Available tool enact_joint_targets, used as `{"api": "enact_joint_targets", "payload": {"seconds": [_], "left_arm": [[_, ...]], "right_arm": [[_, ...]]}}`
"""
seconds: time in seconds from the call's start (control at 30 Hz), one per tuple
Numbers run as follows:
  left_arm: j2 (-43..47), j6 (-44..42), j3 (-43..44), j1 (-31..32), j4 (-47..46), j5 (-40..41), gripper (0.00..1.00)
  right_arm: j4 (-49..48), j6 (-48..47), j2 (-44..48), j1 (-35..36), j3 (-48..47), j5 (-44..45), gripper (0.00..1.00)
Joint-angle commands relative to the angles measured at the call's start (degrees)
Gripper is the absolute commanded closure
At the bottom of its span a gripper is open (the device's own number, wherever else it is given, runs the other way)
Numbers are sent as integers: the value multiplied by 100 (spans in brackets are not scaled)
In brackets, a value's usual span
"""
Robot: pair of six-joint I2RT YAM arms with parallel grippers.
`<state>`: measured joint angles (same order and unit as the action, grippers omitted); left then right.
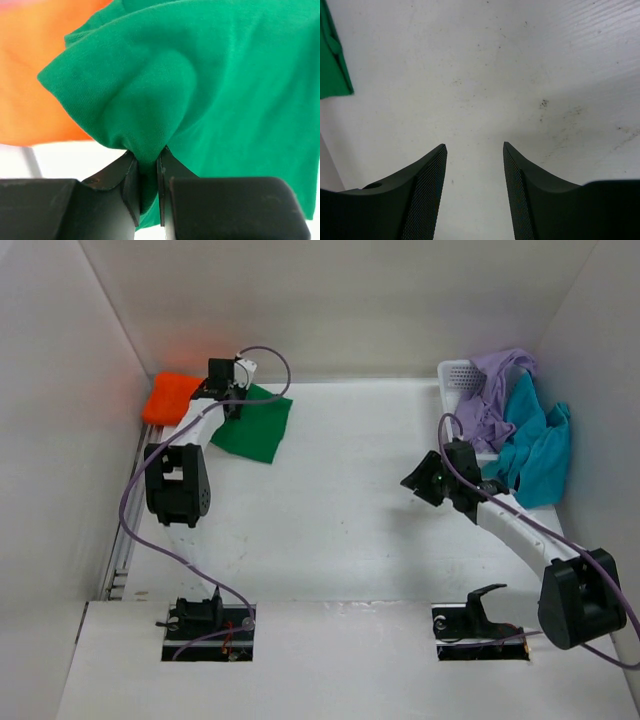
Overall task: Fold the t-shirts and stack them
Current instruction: Put the neatly folded tshirt into the corner of the board with the left arm
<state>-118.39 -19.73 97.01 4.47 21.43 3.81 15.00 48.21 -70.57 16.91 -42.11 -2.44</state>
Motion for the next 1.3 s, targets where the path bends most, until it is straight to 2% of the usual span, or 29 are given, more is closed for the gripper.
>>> {"api": "enact_joint_targets", "payload": {"seconds": [0.0,0.33,0.57,0.93,1.13,1.27], "left_arm": [[-79,-637,590,-12,-579,515,100],[-176,-866,1443,-372,-456,489,100],[-61,-796,1847,-715,-69,146,100],[-913,-901,2497,-1321,98,-153,98],[-1643,-919,3112,-1559,230,-30,91],[-2029,-998,3411,-1717,116,469,76]], "right_arm": [[73,-118,174,-25,115,94,46],[213,-127,526,-192,431,103,46],[240,-127,579,-298,528,68,46],[459,-311,184,-271,116,-20,45],[574,-347,-80,-148,-157,-20,45],[609,-338,-185,-26,-263,-20,45]]}}
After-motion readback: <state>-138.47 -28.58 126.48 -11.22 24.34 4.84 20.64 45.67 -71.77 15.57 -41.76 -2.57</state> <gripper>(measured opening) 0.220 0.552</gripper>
